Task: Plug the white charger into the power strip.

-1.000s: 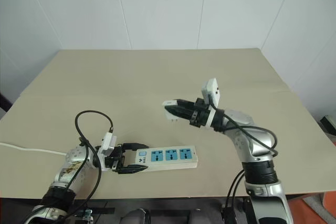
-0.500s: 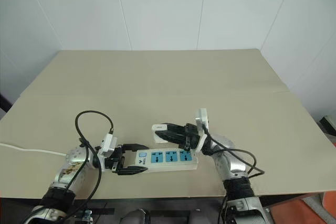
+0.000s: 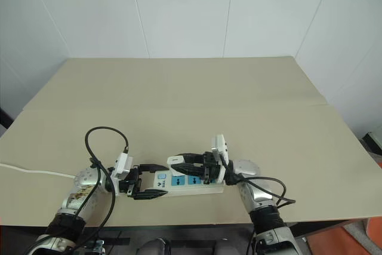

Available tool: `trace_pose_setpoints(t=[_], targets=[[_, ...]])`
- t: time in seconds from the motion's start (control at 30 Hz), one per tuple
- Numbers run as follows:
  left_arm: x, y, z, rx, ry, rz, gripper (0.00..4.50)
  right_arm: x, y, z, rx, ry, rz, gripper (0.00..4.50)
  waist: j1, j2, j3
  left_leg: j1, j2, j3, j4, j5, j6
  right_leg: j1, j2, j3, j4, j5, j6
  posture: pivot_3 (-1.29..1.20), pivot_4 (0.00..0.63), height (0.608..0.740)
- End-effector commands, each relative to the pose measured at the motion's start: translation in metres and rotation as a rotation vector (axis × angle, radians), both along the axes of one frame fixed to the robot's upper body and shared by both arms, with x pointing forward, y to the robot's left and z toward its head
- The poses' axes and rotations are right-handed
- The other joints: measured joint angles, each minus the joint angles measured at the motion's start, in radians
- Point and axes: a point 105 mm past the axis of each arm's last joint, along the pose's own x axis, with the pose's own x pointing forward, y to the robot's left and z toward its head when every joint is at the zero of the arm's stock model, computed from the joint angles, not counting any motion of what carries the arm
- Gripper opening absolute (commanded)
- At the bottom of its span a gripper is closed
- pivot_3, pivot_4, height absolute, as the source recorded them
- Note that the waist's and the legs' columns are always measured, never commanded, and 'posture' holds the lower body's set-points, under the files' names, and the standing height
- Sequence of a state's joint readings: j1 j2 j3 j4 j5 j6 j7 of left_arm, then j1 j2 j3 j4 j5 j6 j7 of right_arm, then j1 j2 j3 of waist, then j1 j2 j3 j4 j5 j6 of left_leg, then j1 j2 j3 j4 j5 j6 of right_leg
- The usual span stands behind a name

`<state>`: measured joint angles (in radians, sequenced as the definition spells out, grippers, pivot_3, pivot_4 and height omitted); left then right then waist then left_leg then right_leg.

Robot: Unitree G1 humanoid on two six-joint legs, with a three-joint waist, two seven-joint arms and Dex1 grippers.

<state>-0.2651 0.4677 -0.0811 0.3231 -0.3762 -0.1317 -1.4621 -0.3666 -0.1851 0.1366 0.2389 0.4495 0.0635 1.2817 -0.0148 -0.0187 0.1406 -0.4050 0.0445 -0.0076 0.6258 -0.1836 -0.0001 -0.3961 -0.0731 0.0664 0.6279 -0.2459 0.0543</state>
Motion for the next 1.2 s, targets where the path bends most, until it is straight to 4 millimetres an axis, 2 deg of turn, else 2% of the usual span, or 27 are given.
trace_pose_setpoints(t=[0.03, 0.53, 1.2], targets=[[0.003, 0.0, 0.0, 0.02, -0.012, 0.01, 3.23, 0.001, 0.002, 0.003, 0.016, -0.039, -0.013, 1.13, 0.0, 0.0, 0.0, 0.0, 0.0, 0.0, 0.0, 0.0, 0.0, 0.0, 0.0, 0.0, 0.0, 0.0, 0.0, 0.0, 0.15, 0.74], [0.003, -0.002, 0.0, 0.015, -0.016, 0.01, 3.23, 0.005, 0.009, -0.006, 0.002, -0.023, -0.037, 1.13, -0.001, -0.002, -0.001, 0.006, 0.001, 0.0, 0.0, 0.0, 0.0, 0.006, 0.0, 0.0, -0.001, -0.001, 0.001, 0.0, 0.15, 0.74], [0.005, 0.0, 0.0, 0.018, -0.014, 0.019, 3.23, 0.001, -0.002, -0.024, -0.085, 0.01, -0.046, 1.13, 0.002, -0.005, -0.003, 0.007, 0.001, 0.0, 0.0, 0.0, -0.001, 0.007, 0.0, 0.0, -0.001, -0.002, 0.0, 0.0, 0.15, 0.74]])
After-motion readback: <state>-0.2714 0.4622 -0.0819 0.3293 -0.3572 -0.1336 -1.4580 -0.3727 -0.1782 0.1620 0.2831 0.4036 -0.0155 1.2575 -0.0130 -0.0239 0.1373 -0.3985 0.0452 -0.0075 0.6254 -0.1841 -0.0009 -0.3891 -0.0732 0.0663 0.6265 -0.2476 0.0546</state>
